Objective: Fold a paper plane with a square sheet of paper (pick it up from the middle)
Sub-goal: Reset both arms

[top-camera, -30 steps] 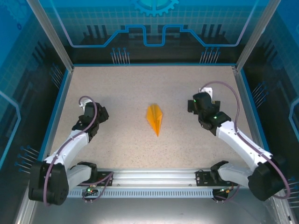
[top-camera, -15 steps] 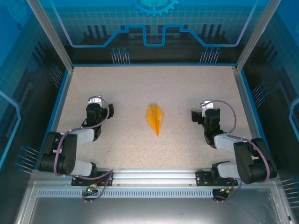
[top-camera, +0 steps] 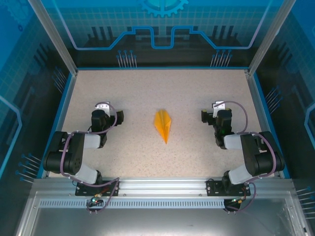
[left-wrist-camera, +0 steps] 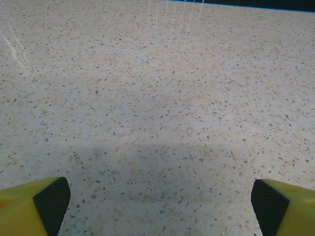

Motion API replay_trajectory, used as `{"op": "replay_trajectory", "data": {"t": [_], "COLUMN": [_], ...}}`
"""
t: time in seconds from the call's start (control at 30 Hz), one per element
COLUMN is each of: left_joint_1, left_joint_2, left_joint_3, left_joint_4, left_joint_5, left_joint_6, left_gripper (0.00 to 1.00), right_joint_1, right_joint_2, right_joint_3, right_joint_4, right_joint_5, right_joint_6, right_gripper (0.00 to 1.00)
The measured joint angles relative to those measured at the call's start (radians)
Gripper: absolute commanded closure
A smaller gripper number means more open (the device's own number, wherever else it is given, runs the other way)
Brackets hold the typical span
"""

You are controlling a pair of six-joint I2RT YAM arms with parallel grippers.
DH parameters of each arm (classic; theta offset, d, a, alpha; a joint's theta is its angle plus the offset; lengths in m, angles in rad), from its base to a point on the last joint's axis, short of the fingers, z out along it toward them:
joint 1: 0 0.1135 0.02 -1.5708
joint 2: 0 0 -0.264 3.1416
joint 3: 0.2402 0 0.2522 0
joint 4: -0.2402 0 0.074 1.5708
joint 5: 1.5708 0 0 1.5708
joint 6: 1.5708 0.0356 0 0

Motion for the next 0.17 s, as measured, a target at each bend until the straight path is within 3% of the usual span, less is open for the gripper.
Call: {"op": "replay_trajectory", "data": {"t": [0.17], "left_joint_1": [0.0], "left_joint_2": [0.0], "left_joint_3": [0.0], "left_joint_4": [0.001], "left_joint_5": [0.006], "left_joint_6": [0.002], "left_gripper": [0.02], "right_joint_1": [0.0], "right_joint_2": [0.0], "right_joint_3": [0.0], "right_joint_4": [-0.001], "right_joint_5": [0.008], "right_joint_6": [0.005], "right_gripper": [0.01]}}
